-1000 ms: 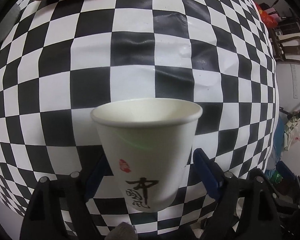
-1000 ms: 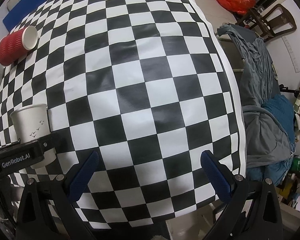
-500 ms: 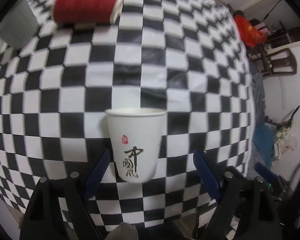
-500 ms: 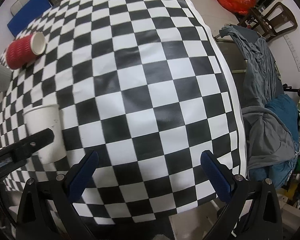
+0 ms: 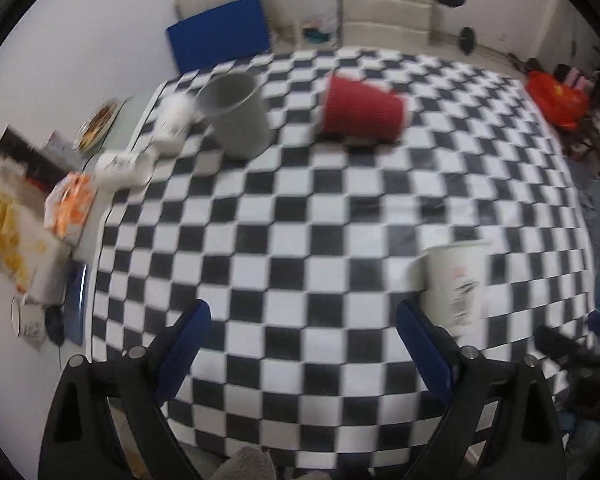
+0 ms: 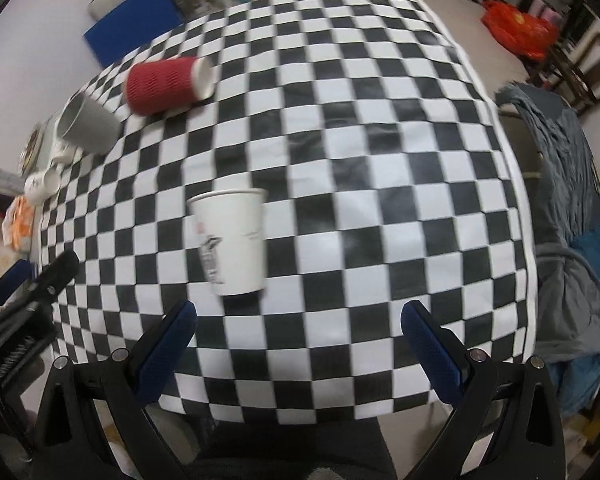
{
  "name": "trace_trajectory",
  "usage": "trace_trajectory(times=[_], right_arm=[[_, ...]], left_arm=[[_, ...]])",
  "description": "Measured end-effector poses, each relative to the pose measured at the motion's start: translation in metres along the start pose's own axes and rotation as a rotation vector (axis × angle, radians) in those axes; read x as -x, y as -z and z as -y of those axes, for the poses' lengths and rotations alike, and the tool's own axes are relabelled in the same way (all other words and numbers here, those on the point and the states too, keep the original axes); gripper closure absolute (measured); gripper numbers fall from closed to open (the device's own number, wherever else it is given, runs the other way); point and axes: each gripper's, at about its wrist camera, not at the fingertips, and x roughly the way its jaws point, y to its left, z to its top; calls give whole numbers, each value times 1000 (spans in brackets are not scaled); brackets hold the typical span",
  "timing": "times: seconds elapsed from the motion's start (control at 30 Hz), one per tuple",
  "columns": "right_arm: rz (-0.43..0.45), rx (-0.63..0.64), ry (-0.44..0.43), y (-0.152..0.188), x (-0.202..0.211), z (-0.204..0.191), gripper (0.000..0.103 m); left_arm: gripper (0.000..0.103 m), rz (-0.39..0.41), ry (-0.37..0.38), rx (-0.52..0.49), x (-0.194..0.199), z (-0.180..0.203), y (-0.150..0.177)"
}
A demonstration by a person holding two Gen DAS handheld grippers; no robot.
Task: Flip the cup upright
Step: 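Grasp the white cup with the right gripper while the left gripper releases it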
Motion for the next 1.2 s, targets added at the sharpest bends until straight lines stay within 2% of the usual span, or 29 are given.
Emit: trace_trajectory(times=[0.13,0.33,0.63,0.9,1.0,1.13,1.2], right_arm=[[-25,40,1,-5,-15,-19,0],[-52,76,27,-26,-46,-40,0],[-127,75,-4,-56,-91,-56,0],[-202,31,-38,-78,-123,-51,4],[-220,28,-48,-86,-132,-50,12],[-245,36,-59,-96,-142,-48,33],[-240,41,-66,-98,-141,-48,34]], left_arm=[[8,-44,-52,54,-28,-17,12],[8,-80,-80,98,-61,-27,22],[8,-140,-69,118,-100,-30,20],[8,-161,-44,106,-111,-18,13],[8,-162,-39,96,-111,-11,9],[8,-170,-27,94,-112,-4,3],[8,-172,-21,92,-112,-2,0]])
